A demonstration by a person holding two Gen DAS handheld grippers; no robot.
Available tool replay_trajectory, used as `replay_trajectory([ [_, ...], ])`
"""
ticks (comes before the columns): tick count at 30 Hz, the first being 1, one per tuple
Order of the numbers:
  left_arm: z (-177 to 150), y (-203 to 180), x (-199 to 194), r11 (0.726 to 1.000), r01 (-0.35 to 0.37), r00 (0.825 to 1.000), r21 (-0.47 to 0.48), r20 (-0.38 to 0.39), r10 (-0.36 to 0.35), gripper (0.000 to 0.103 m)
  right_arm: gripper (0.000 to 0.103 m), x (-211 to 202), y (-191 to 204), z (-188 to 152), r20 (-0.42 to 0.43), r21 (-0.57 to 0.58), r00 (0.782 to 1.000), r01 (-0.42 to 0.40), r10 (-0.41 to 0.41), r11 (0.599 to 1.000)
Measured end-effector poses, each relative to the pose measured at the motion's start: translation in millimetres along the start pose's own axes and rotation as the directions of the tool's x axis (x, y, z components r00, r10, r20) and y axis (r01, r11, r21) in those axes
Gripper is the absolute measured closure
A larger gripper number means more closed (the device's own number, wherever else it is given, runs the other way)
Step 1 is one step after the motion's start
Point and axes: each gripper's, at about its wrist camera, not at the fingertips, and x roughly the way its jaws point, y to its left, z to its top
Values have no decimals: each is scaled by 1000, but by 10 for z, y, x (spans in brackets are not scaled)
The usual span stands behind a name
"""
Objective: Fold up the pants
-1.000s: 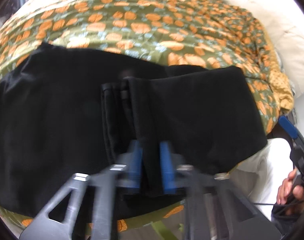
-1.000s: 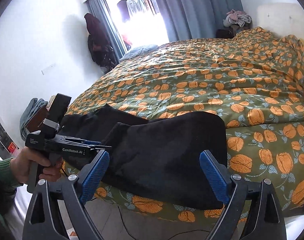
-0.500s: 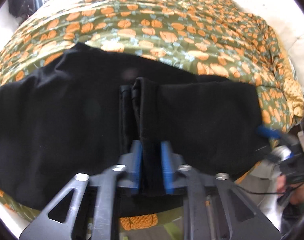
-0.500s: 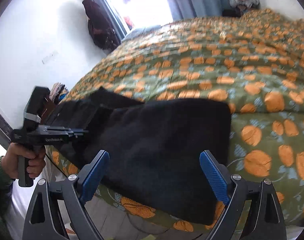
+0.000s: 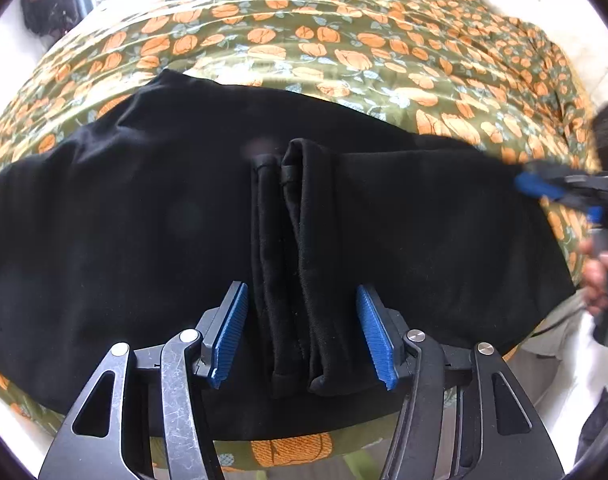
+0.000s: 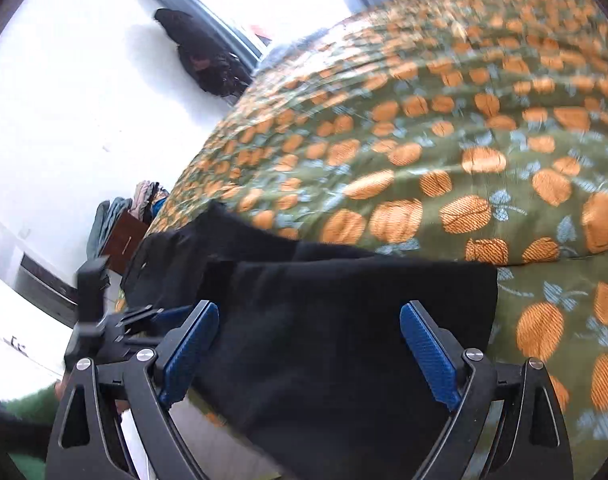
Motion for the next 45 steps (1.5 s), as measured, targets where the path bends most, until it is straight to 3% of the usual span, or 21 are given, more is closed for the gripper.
replay_trajectory([
  [2,-5,28,-15,1000,2,1000,-8,-2,-2,45,16,150,-219,30,-33,96,999,-27,31,995],
  [6,-14,19,-7,1000,1,1000,-6,7,-1,44,16,-279,-63,-11,58,85,997,-47,42,995],
  [9,-21,16,-1,1000,3,1000,-10,13,-3,44,16,-636,-2,-226,94,109,991,-110,100,988],
  [12,-37,17,-5,1000,1,1000,-7,20,-1,44,16,-761,54,-586,63,118,990,-131,124,984],
  [17,-52,1,0,1000,-2,1000,7,21,1,42,17,-445,-128,-1049,-63,174,998,-7,18,985],
  [19,-56,2,-7,1000,-2,1000,9,20,2,41,18,-509,-89,-1013,-39,163,999,6,0,987],
  [26,-114,113,-189,999,13,999,-49,41,-11,19,18,-843,163,-871,75,68,987,134,-139,989],
  [33,-248,395,-356,993,29,998,-111,51,-23,14,16,-674,394,-763,101,33,946,306,-307,952],
  [38,-206,403,-405,988,111,992,-110,74,-103,15,16,-474,543,-697,88,-5,947,309,-308,951],
  [40,-139,319,-350,984,155,986,-90,70,-149,19,16,-433,594,-700,93,-6,949,301,-300,953],
  [42,-67,187,-209,986,161,987,-50,31,-160,34,16,-417,637,-706,101,-16,949,302,-299,953],
  [43,-48,148,-141,989,145,989,-38,5,-145,52,16,-421,657,-713,104,-21,948,304,-300,952],
  [44,-29,93,-41,995,98,995,-26,-31,-99,59,16,-429,676,-725,107,-28,947,306,-302,952],
  [45,-28,72,-24,996,83,996,-23,-29,-83,77,16,-445,690,-744,111,-35,946,309,-304,950],
])
